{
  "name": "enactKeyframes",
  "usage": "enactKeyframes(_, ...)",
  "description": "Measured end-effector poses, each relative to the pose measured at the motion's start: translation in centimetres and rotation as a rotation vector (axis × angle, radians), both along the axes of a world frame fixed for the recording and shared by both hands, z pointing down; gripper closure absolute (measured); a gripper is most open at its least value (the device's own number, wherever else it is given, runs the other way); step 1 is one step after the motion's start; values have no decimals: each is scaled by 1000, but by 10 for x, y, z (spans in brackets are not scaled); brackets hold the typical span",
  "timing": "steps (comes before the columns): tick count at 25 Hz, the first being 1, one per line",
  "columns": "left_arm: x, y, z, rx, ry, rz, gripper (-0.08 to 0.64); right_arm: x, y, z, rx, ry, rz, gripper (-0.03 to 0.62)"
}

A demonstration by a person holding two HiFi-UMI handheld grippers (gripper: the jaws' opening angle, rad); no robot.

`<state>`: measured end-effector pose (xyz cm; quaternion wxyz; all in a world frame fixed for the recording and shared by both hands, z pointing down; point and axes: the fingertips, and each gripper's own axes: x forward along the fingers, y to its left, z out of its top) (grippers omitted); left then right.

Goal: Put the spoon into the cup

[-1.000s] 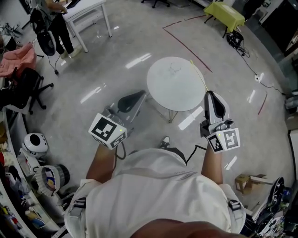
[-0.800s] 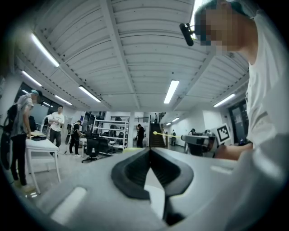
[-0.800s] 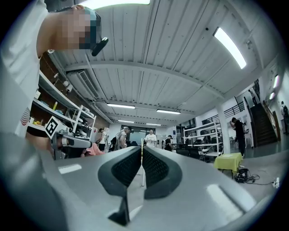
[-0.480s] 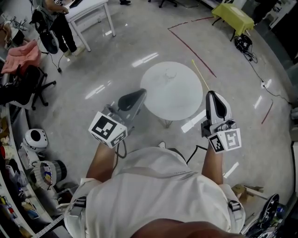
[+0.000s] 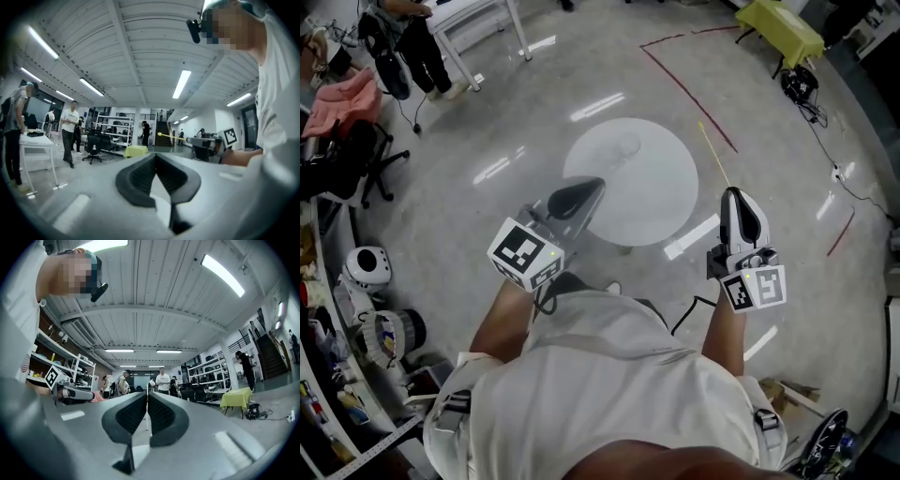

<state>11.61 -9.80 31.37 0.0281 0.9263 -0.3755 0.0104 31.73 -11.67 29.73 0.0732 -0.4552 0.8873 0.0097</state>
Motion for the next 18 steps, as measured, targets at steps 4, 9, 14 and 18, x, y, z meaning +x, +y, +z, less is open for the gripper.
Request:
enactKeyframes(4, 3, -20, 2, -3, -11, -11, 560, -2, -18, 22, -48, -12, -21, 580)
enactKeyframes(9, -2, -55, 8, -22, -7, 0, 560, -10, -52, 29, -65, 10, -16, 580)
enactKeyframes(14, -25, -99, 11, -27, 14, 20, 560, -34, -94, 37, -109, 51, -4, 580)
enactKeyframes(18, -58, -137, 21, -55, 30, 35, 560, -72, -134, 52, -187, 106, -4, 580)
